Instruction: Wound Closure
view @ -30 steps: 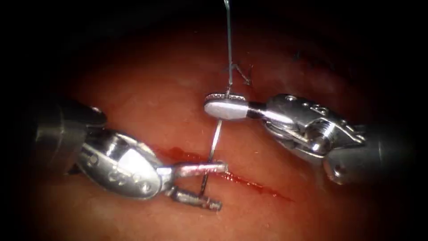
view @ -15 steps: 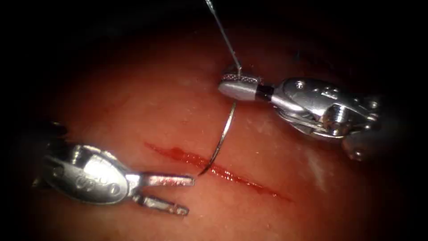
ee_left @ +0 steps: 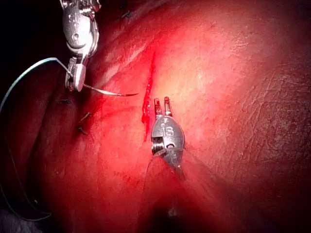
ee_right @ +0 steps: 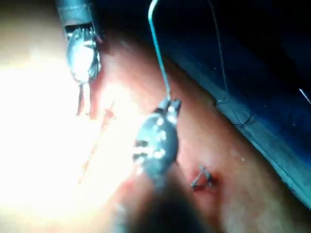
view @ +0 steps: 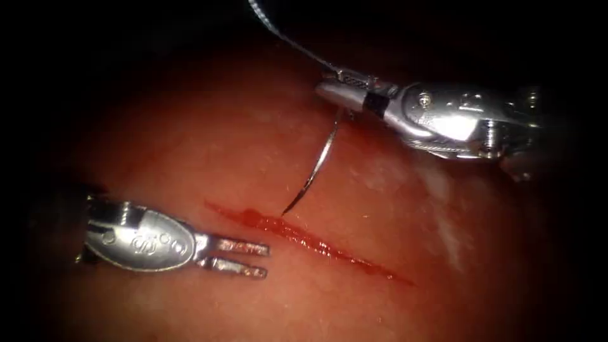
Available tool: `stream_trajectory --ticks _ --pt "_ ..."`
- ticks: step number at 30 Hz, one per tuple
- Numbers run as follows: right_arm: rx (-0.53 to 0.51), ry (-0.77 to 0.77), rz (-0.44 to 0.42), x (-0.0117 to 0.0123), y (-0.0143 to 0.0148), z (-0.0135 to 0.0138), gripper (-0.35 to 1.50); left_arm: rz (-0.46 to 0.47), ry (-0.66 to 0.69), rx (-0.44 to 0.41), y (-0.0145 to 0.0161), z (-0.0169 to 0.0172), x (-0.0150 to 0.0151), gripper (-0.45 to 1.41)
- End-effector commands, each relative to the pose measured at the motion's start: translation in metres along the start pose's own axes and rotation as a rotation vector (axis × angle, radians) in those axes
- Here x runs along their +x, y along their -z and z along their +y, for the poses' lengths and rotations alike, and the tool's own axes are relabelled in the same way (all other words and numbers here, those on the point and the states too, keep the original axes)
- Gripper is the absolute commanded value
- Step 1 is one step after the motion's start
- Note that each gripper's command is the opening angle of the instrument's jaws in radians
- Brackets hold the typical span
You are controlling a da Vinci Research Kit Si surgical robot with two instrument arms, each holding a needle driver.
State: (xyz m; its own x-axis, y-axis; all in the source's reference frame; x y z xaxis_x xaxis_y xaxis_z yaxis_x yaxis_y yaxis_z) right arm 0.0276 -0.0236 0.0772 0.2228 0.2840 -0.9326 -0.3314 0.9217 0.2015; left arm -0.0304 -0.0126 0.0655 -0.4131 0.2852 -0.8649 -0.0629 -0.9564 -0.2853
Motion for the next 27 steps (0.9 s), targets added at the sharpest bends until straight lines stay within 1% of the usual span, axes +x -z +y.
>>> stream_trajectory --ticks 1,4,7,10,12,15,19,27 --pt "0.003 0.026 0.007 -0.0001 -0.0010 0.0001 -0.35 0.002 -0.001 0.000 -0.0007 -0.0002 -0.0005 -0.20" --pt "0.014 0.085 0.019 0.0000 -0.0013 0.0001 -0.35 0.000 -0.001 0.004 -0.0007 -0.0002 -0.0006 -0.21" --pt "0.027 0.156 0.030 0.0001 -0.0023 0.0001 -0.35 0.000 -0.001 0.004 -0.0007 -0.0001 -0.0006 -0.21" --pt "0.033 0.197 0.033 0.0002 -0.0031 0.0000 -0.35 0.000 -0.001 0.003 -0.0006 -0.0001 -0.0006 -0.21" --pt "0.041 0.227 0.040 0.0003 -0.0035 -0.0001 -0.35 -0.003 -0.002 0.002 -0.0006 -0.0001 -0.0006 -0.25" --pt "0.056 0.335 0.041 0.0004 -0.0041 -0.0001 -0.35 -0.005 -0.002 0.000 -0.0005 -0.0001 -0.0006 -0.28" --pt "0.081 0.444 0.023 0.0005 -0.0041 -0.0004 -0.35 -0.005 -0.002 0.000 -0.0005 -0.0001 -0.0007 -0.28" --pt "0.121 0.568 0.003 0.0000 -0.0041 -0.0012 -0.35 -0.011 -0.003 -0.003 -0.0005 -0.0001 -0.0007 -0.32"
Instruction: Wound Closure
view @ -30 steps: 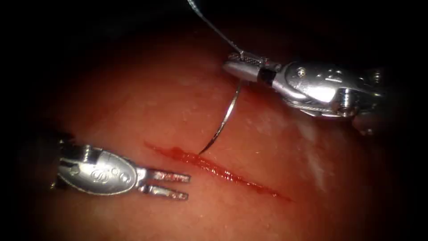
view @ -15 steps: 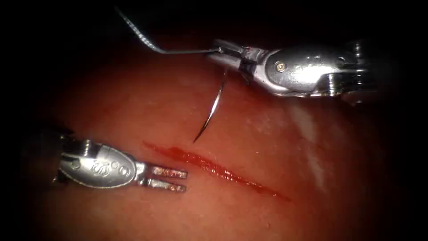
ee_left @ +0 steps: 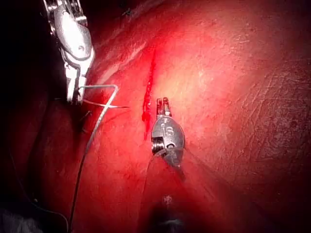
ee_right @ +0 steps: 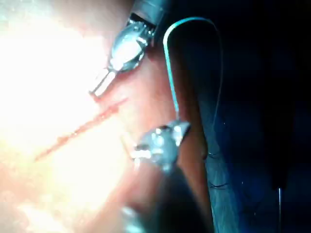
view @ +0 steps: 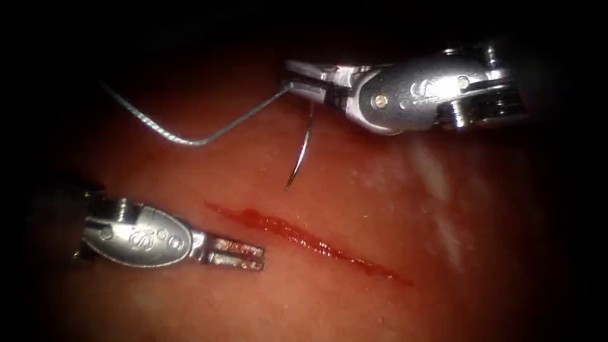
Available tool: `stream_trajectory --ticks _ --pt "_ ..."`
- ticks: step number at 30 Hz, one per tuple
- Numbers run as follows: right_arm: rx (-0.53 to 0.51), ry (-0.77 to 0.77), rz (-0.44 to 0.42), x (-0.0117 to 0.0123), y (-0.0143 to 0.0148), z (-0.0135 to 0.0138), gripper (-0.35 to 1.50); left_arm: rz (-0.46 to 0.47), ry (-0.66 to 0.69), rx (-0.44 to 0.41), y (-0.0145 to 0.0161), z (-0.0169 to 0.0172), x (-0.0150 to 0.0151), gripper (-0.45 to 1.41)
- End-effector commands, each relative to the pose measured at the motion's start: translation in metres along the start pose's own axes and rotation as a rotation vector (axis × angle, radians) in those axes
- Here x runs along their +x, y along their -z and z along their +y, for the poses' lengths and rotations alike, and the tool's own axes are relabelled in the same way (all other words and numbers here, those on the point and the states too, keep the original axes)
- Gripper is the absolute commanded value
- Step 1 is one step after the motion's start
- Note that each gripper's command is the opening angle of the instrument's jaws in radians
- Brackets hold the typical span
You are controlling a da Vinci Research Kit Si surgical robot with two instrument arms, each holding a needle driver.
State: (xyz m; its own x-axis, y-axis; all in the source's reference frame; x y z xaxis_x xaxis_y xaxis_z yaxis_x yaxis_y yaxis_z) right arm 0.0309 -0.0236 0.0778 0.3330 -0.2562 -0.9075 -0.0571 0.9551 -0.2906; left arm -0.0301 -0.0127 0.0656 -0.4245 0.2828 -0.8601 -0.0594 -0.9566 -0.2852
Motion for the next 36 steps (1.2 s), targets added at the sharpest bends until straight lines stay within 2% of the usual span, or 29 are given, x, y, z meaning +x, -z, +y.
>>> stream_trajectory --ticks 1,15,23,36 --pt "0.004 0.010 0.000 -0.0002 -0.0010 -0.0004 -0.35 0.002 -0.001 0.000 -0.0007 -0.0001 -0.0004 -0.32" --pt "-0.007 0.060 -0.032 -0.0011 -0.0008 -0.0008 -0.35 -0.002 0.005 0.000 -0.0007 0.0000 -0.0004 -0.33" --pt "0.010 0.084 -0.043 -0.0011 -0.0013 -0.0021 -0.35 -0.002 0.005 0.000 -0.0007 0.0000 -0.0003 -0.33" --pt "0.017 0.065 -0.032 0.0001 -0.0015 -0.0033 -0.35 -0.011 0.007 -0.003 -0.0009 -0.0001 -0.0007 -0.33"
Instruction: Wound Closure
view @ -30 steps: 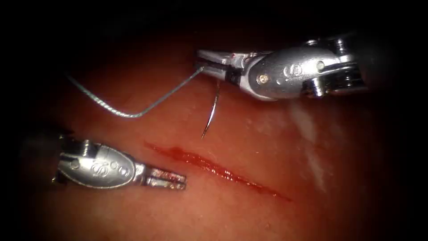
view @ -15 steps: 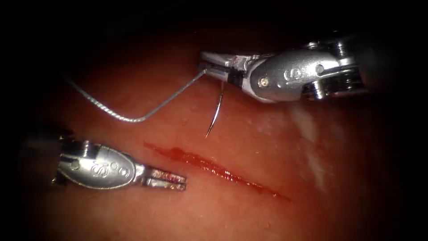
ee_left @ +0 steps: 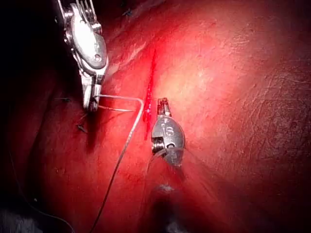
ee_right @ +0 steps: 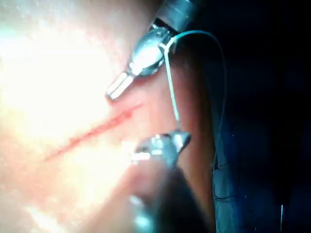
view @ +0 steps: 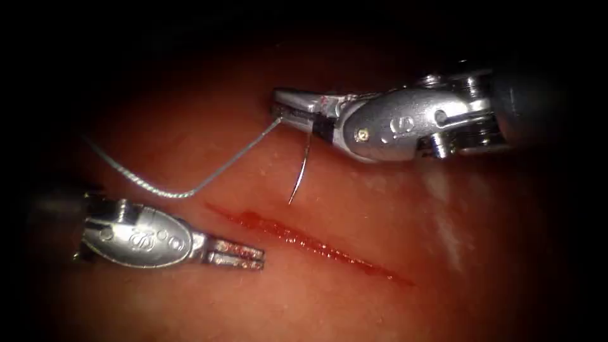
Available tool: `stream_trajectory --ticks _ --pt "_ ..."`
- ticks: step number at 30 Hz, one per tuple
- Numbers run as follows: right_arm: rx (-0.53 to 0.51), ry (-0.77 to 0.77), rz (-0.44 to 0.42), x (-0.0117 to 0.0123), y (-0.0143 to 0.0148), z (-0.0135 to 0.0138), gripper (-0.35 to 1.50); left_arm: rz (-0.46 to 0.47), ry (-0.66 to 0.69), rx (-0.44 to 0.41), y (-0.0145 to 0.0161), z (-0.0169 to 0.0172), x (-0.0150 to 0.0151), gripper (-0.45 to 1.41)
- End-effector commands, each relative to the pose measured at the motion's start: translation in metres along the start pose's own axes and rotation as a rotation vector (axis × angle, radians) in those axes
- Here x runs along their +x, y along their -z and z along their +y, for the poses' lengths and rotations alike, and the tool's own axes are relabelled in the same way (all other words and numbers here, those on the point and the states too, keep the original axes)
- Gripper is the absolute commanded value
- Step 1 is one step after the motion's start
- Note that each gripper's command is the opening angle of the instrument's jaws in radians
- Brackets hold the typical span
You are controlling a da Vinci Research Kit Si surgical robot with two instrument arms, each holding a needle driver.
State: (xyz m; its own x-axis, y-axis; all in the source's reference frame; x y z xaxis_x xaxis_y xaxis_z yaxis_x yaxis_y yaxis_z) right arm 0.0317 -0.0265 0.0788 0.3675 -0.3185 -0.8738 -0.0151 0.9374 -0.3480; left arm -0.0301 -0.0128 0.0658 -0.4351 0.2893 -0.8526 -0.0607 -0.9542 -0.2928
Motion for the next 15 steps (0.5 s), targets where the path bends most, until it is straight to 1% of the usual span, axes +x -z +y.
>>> stream_trajectory --ticks 1,5,11,15 --pt "-0.001 -0.011 0.004 0.0001 -0.0008 -0.0003 -0.35 -0.002 0.004 -0.001 -0.0009 -0.0001 -0.0006 -0.33" --pt "0.004 -0.036 0.015 0.0006 -0.0010 -0.0015 -0.35 -0.016 0.014 -0.005 -0.0011 0.0000 -0.0012 -0.33" --pt "-0.018 -0.127 0.058 0.0007 -0.0010 -0.0016 -0.35 -0.041 0.021 -0.004 -0.0018 0.0002 -0.0023 -0.33" --pt "-0.039 -0.169 0.072 0.0006 -0.0008 -0.0015 -0.35 -0.056 0.025 -0.010 -0.0021 0.0002 -0.0029 -0.33"
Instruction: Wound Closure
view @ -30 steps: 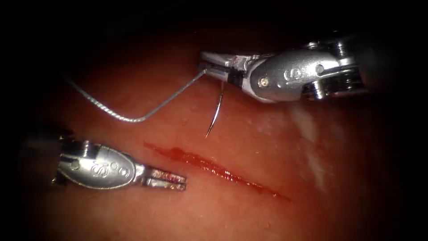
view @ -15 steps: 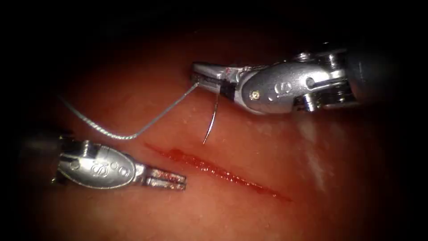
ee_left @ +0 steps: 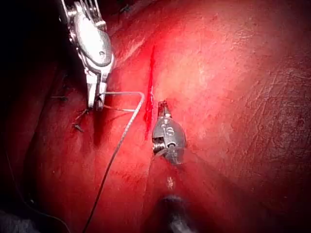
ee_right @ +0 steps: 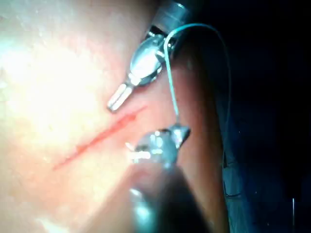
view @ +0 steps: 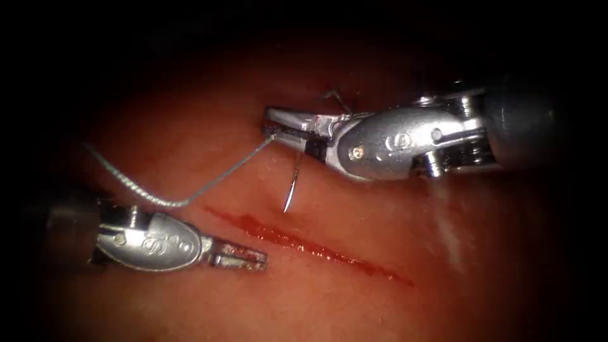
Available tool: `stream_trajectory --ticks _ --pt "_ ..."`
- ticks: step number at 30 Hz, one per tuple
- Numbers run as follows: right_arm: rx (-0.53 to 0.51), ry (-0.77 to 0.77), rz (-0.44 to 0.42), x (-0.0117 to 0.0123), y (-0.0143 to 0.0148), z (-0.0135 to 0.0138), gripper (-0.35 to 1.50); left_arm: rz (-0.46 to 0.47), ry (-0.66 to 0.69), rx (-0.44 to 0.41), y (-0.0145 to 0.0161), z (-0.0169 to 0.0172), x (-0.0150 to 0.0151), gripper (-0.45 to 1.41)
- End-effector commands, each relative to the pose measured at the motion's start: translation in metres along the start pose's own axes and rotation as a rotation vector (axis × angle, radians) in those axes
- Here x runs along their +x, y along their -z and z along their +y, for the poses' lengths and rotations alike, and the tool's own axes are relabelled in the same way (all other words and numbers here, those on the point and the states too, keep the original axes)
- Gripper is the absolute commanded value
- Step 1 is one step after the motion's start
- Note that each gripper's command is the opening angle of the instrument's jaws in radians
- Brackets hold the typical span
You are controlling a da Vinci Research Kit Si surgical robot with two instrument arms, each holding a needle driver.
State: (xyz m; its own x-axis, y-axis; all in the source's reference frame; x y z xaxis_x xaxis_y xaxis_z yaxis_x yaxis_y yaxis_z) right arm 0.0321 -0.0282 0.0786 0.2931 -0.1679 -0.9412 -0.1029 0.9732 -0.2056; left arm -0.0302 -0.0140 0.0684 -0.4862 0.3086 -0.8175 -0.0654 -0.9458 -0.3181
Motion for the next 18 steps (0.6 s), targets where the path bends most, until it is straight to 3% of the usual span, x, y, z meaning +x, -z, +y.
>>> stream_trajectory --ticks 1,18 --pt "-0.011 -0.020 0.013 -0.0003 -0.0005 0.0001 -0.35 -0.003 -0.003 -0.004 -0.0008 -0.0001 -0.0006 -0.33" --pt "-0.082 -0.102 0.067 -0.0001 0.0002 0.0018 -0.35 -0.028 0.009 -0.023 -0.0017 0.0001 -0.0023 -0.33"
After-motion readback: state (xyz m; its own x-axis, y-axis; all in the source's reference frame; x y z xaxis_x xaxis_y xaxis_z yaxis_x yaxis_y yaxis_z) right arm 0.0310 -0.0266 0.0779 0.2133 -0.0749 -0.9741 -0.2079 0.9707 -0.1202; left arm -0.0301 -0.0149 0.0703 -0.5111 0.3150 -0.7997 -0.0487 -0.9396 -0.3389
